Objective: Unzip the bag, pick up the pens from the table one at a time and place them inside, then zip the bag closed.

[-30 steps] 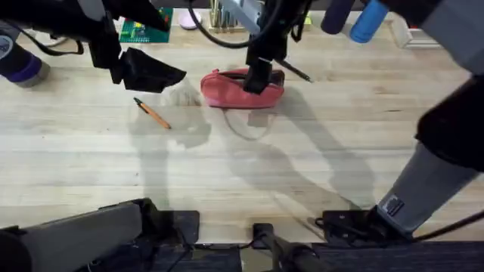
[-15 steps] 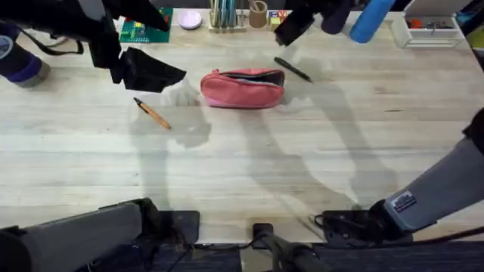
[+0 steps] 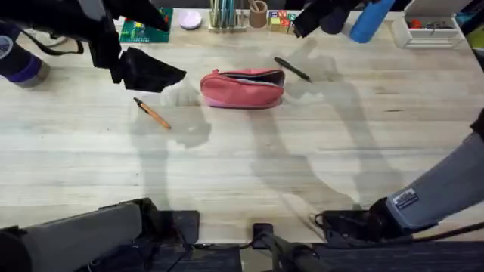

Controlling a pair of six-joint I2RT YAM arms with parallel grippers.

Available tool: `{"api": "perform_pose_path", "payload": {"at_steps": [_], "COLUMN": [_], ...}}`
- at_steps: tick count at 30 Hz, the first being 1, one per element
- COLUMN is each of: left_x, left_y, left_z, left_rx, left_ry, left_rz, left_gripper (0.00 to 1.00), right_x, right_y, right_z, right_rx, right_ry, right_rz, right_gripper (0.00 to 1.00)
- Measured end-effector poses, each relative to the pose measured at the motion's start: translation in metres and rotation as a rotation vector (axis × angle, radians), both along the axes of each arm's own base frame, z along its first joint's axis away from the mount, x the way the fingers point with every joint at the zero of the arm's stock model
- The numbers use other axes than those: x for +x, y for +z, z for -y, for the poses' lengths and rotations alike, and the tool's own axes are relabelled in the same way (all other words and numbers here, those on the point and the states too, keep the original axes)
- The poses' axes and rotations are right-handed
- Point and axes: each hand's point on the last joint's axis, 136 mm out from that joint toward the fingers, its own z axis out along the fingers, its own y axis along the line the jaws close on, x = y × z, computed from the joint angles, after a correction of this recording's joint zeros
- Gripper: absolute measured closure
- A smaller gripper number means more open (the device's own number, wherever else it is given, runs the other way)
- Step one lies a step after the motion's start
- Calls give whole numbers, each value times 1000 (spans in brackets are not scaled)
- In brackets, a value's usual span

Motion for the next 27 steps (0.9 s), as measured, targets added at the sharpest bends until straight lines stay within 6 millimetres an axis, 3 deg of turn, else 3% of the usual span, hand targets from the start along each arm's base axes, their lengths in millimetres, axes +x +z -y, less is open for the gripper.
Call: {"api": "perform_pose_path", "payload": {"at_steps": [20, 27], "left_x": [0, 0], "left_y": [0, 0], "left_z": [0, 0], "left_rx": [0, 0], "left_ry": [0, 0], "left_rz": [0, 0], "left_gripper": [7, 7], "right_x": [18, 26], "right_y": [2, -15], "right_z": [27, 28], "right_rx": [-86, -101], "right_ry": [-53, -56], "right_rz": [67, 41], "right_gripper": [6, 5]}}
